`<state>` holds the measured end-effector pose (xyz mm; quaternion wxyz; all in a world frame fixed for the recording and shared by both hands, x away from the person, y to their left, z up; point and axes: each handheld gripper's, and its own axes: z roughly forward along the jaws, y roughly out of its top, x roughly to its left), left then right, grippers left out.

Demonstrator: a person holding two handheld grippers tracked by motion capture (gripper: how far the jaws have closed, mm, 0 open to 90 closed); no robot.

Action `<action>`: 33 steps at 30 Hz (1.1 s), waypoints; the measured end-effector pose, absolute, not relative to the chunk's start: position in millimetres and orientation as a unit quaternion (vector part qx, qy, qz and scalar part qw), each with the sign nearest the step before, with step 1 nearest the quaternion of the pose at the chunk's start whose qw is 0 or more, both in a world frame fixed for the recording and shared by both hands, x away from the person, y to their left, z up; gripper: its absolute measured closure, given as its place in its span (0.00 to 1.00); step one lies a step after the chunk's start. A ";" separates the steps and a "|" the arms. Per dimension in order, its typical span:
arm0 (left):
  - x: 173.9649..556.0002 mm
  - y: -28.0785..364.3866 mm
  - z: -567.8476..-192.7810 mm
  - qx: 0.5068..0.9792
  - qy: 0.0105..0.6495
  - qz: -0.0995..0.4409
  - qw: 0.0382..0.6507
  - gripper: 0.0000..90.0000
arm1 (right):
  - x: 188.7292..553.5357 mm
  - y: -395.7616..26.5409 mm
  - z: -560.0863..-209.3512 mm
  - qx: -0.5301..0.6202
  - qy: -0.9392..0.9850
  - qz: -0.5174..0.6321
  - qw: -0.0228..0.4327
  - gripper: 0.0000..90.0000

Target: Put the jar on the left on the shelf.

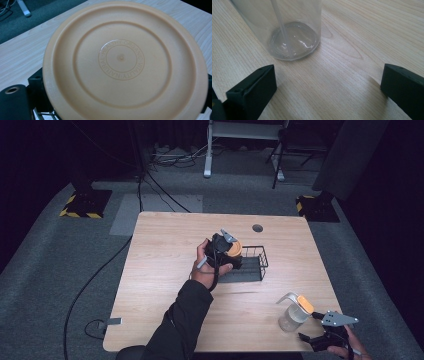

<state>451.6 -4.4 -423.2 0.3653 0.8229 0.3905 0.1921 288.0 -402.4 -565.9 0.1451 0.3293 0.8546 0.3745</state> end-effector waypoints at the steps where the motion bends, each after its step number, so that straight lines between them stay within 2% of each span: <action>1: 452.2 -4.4 -423.9 0.822 0.392 0.192 0.366 0.10 | 288.0 -402.4 -565.9 0.329 0.855 0.374 0.145 0.00; 33: 468.6 -9.8 -457.1 0.815 0.433 0.173 0.345 0.10 | 287.8 -402.5 -565.9 0.329 0.855 0.375 0.145 0.00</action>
